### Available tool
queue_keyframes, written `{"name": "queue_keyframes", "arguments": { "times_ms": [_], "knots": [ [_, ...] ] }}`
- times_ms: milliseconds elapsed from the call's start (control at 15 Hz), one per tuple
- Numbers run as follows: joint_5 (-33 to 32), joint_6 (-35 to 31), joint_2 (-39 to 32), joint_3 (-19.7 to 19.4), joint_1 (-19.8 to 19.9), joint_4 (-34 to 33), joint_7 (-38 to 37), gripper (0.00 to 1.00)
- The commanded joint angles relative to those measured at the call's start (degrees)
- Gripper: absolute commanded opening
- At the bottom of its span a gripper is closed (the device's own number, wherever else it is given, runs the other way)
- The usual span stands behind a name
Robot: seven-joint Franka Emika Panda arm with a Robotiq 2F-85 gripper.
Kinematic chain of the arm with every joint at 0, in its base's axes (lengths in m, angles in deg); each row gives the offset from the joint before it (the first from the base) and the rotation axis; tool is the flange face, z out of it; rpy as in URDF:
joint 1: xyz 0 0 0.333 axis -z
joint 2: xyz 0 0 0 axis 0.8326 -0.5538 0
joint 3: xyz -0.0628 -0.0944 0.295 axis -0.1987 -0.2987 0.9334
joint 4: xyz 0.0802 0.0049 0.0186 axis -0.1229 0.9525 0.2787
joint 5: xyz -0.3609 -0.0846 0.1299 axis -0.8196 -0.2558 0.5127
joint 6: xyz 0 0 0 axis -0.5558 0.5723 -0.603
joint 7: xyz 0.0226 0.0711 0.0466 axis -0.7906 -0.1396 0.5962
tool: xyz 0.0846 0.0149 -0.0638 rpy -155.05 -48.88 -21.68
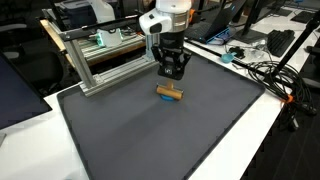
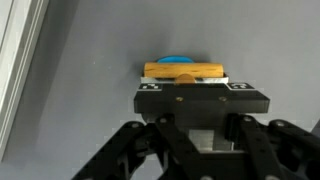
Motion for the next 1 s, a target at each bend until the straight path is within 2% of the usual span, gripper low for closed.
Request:
{"name": "queue_keyframes", "arguments": {
  "times_ms": [0, 933],
  "knots": [
    [3.54, 1.59, -4.03, 1.15, 0.9, 2.18, 3.0, 0.22],
    [3.18, 2.11, -4.01, 1.04, 0.22, 2.5, 3.62, 0.22]
  ]
}}
